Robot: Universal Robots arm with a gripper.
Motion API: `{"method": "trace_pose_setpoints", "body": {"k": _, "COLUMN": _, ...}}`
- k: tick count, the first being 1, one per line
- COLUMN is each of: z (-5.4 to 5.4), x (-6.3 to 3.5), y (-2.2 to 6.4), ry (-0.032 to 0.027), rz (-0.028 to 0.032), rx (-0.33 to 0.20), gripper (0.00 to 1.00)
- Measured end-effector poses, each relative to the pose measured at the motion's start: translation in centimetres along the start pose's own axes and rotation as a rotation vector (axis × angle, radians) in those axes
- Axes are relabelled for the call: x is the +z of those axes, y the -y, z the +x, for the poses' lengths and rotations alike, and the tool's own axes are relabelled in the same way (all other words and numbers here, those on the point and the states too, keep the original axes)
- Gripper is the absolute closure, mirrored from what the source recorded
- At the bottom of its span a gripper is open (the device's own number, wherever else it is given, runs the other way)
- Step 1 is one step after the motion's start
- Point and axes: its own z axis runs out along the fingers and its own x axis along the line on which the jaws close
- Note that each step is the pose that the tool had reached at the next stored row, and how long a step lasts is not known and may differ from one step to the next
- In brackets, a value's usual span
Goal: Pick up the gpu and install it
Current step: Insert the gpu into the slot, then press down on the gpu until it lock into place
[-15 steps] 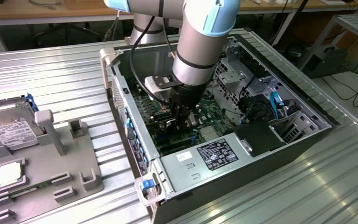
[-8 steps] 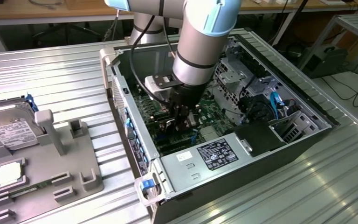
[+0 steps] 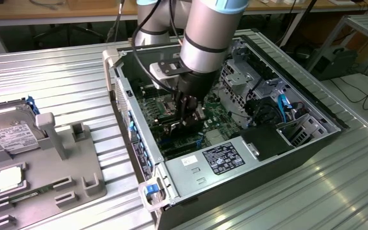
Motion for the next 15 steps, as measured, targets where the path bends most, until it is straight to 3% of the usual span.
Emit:
{"method": "trace_pose_setpoints", "body": {"k": 8, "z": 0.0, "x": -0.5, "y": -0.01, "ry": 0.0, "rz": 0.0001, "rx": 0.0, "gripper": 0.66}}
{"method": "trace_pose_setpoints", "body": {"k": 12, "z": 0.0, "x": -0.58, "y": -0.02, "ry": -0.0001, "rz": 0.0001, "rx": 0.0, "gripper": 0.89}}
{"method": "trace_pose_setpoints", "body": {"k": 14, "z": 0.0, "x": -0.72, "y": -0.02, "ry": -0.0001, "rz": 0.0001, "rx": 0.0, "gripper": 0.89}}
{"method": "trace_pose_setpoints", "body": {"k": 15, "z": 0.0, "x": -0.76, "y": -1.04, "ry": 0.0014, "rz": 0.0, "rx": 0.0, "gripper": 0.89}}
